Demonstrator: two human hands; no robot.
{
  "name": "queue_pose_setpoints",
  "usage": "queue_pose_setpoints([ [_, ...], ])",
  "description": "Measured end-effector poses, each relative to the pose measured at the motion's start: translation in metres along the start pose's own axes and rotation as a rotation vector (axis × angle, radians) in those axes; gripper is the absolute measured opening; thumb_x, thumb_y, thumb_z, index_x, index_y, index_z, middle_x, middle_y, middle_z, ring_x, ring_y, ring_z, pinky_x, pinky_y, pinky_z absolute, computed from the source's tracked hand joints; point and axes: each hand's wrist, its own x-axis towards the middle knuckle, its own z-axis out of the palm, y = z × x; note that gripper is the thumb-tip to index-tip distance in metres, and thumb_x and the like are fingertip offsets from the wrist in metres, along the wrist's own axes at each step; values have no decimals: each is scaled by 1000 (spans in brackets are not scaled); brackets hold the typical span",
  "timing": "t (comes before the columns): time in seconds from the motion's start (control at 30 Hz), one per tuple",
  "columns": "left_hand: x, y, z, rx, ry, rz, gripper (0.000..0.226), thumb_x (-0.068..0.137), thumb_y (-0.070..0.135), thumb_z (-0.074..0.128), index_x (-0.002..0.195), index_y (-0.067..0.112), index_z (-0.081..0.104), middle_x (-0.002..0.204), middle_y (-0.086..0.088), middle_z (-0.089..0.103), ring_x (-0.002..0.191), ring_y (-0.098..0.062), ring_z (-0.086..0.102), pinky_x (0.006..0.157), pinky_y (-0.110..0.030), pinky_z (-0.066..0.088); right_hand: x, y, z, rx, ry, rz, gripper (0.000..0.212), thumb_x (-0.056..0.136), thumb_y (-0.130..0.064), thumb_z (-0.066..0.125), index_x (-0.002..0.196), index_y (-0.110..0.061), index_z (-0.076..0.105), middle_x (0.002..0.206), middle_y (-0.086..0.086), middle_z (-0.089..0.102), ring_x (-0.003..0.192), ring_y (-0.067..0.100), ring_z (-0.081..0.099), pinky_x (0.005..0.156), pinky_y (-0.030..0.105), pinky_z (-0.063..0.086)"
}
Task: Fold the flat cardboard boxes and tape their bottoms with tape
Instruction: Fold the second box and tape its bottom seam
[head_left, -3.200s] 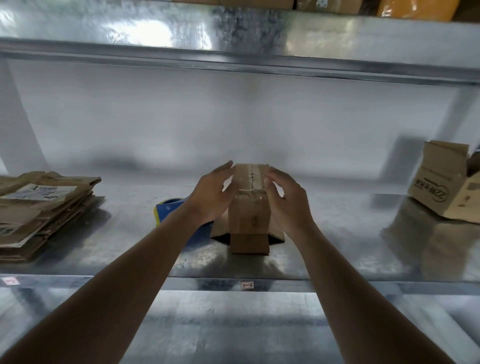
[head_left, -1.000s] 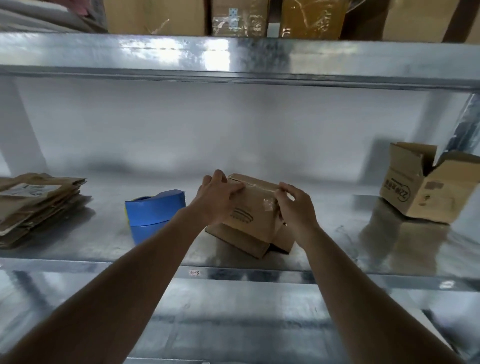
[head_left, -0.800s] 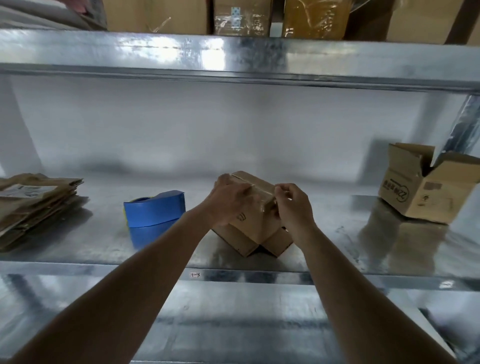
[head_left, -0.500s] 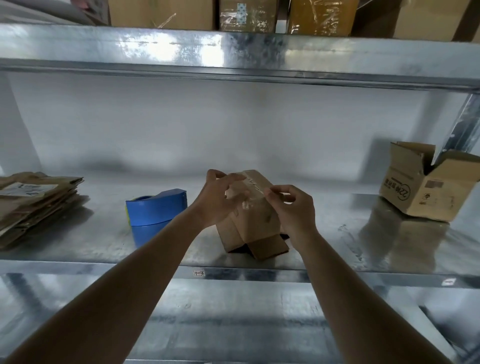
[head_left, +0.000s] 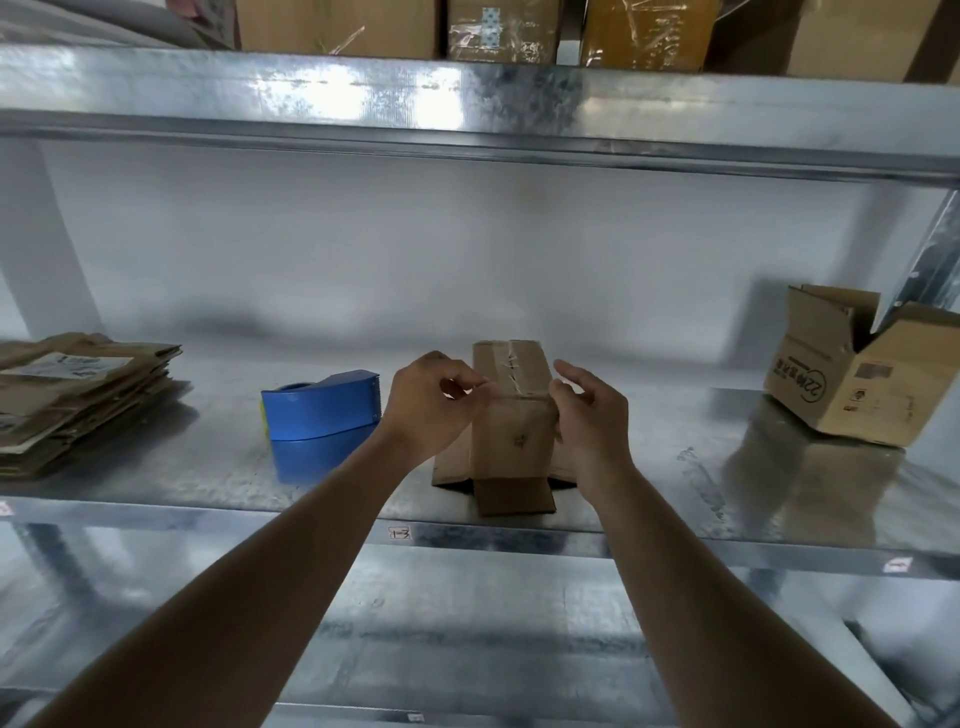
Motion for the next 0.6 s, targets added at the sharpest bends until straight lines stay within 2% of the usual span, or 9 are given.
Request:
queue_pose_setpoints([
  [0.07, 2, 1, 3, -57, 10, -124, 6, 87, 23, 82, 81, 23, 79, 86, 5, 74, 83, -15, 71, 83, -35, 61, 3, -2, 2, 24, 20, 55, 25, 96, -15, 64, 103, -34, 79, 105, 3, 78, 82, 16, 63, 75, 33, 55],
  [0.13, 3, 1, 7, -146, 19, -235, 7, 87, 18, 80, 82, 23, 78, 84, 2, 75, 84, -21, 72, 86, -43, 62, 3, -8, 2, 83, 35, 145, 29, 95, -8, 64, 92, -32, 79, 100, 4, 78, 74, 16, 61, 65, 29, 51],
  [0.23, 3, 0, 11, -230, 29, -306, 11, 87, 13, 79, 83, 23, 81, 82, 4, 75, 87, -20, 72, 89, -45, 62, 3, -12, -1, 217, 19, 286, 26, 94, -2, 66, 98, -23, 81, 95, 5, 77, 67, 15, 58, 64, 29, 52],
  [0.3, 2, 0, 13, -235, 44, -311, 15, 88, 10, 76, 83, 22, 82, 81, 5, 75, 89, -18, 71, 90, -42, 62, 3, -10, 0, 221, 24, 291, 23, 95, -5, 68, 104, -21, 81, 100, 6, 78, 70, 15, 61, 68, 30, 54],
  [0.33, 3, 2, 14, -219, 51, -306, 17, 89, 8, 74, 83, 22, 82, 82, 5, 75, 90, -17, 70, 89, -40, 62, 3, -8, 0, 148, 43, 240, 21, 96, -9, 68, 105, -22, 80, 103, 4, 78, 75, 15, 64, 70, 30, 56],
  [0.4, 5, 5, 16, -210, 62, -325, 23, 92, 4, 67, 84, 20, 81, 86, 4, 75, 92, -18, 70, 88, -38, 61, 1, -4, 1, -192, 84, -23, 17, 100, -20, 65, 111, -22, 78, 110, 0, 77, 88, 12, 69, 79, 28, 60],
  [0.47, 8, 7, 18, -261, 64, -374, 32, 92, -2, 59, 81, 19, 81, 87, 2, 77, 94, -21, 70, 90, -41, 61, -3, -4, -1, -512, 104, -351, 21, 102, -29, 65, 115, -18, 77, 108, 0, 77, 87, 11, 70, 80, 21, 56],
  [0.5, 10, 8, 18, -276, 60, -391, 35, 92, -3, 57, 79, 19, 80, 88, 1, 77, 94, -22, 70, 91, -42, 61, -3, -3, -3, -591, 107, -463, 23, 102, -32, 65, 115, -17, 77, 104, 0, 77, 84, 11, 70, 78, 22, 56],
  [0.6, 11, 7, 17, -294, 41, -412, 36, 92, -6, 55, 81, 17, 80, 90, -1, 78, 94, -21, 70, 90, -40, 60, -3, -3, -10, -661, 83, -548, 32, 98, -41, 69, 119, -18, 76, 101, 0, 78, 85, 16, 72, 81, 35, 62],
])
